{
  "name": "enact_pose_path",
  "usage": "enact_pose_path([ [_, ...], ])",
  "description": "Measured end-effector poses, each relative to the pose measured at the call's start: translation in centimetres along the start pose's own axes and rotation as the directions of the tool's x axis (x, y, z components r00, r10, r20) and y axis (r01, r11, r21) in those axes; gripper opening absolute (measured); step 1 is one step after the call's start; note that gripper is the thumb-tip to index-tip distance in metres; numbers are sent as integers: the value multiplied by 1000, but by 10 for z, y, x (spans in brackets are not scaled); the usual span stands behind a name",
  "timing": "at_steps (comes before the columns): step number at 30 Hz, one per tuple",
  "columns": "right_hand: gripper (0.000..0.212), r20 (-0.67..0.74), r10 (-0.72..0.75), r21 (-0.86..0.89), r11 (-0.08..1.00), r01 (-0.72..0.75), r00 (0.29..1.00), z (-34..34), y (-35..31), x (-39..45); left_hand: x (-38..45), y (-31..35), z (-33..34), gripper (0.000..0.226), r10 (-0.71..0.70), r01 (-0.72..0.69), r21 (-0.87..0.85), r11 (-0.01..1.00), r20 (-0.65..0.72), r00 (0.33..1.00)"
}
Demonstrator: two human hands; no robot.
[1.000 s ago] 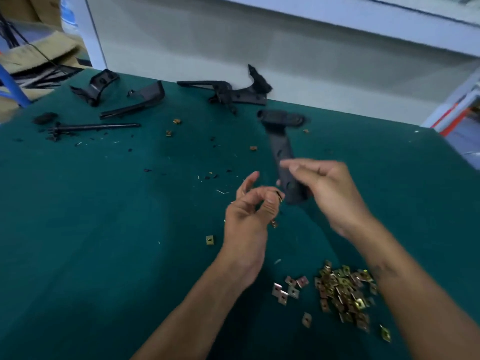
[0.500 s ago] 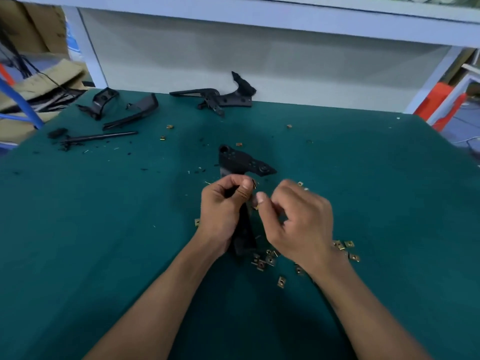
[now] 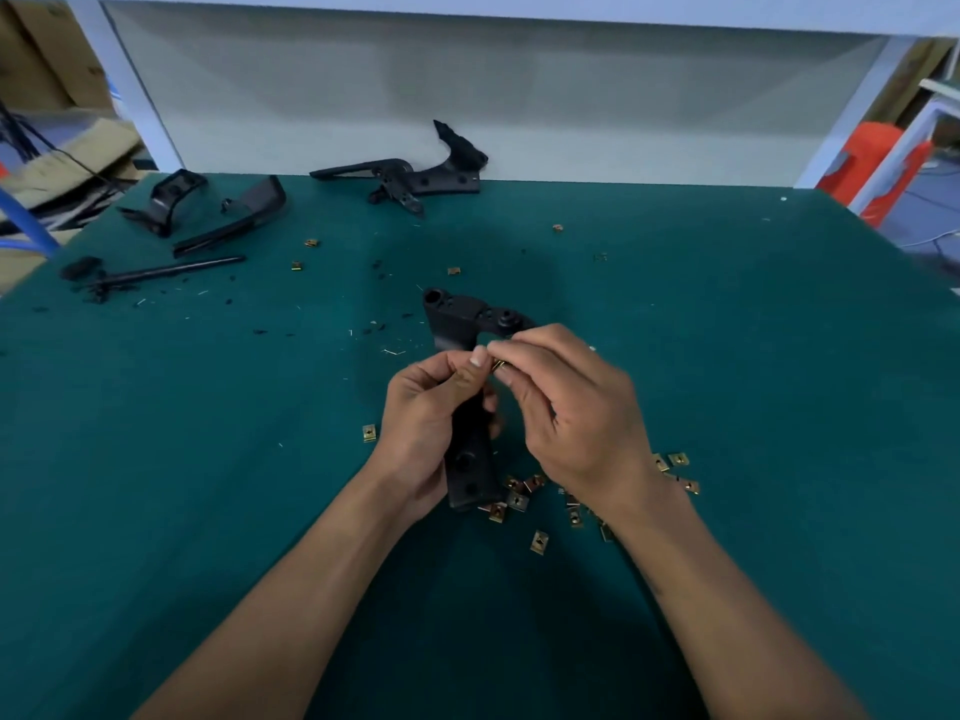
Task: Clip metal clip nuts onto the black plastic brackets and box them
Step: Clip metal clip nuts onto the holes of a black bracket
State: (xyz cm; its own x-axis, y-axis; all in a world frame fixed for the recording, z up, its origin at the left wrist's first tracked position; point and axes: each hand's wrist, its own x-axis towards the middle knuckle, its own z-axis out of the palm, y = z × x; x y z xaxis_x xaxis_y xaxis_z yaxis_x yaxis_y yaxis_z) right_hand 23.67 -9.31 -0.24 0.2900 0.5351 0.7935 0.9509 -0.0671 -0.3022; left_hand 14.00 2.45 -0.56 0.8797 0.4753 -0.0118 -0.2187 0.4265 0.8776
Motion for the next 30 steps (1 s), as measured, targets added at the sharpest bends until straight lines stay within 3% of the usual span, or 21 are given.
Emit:
enact_pose_path([
  [10, 20, 102, 122, 115, 984, -133, 987, -3, -4, 0, 0, -1, -2, 20, 11, -11, 17, 1000, 5, 1000],
  [14, 8, 170, 242, 336, 897, -287, 955, -6, -6, 0, 2, -5, -4, 14, 93, -94, 63, 994, 24, 995],
  [20, 8, 272, 395, 439, 760, -479, 877, -5, -6, 1, 2, -6, -5, 17, 93, -97, 59, 994, 56, 994],
  [30, 19, 206, 305, 417, 832, -365, 930, -4, -6, 0, 1, -8, -6, 22, 102, -105, 32, 994, 77, 992],
])
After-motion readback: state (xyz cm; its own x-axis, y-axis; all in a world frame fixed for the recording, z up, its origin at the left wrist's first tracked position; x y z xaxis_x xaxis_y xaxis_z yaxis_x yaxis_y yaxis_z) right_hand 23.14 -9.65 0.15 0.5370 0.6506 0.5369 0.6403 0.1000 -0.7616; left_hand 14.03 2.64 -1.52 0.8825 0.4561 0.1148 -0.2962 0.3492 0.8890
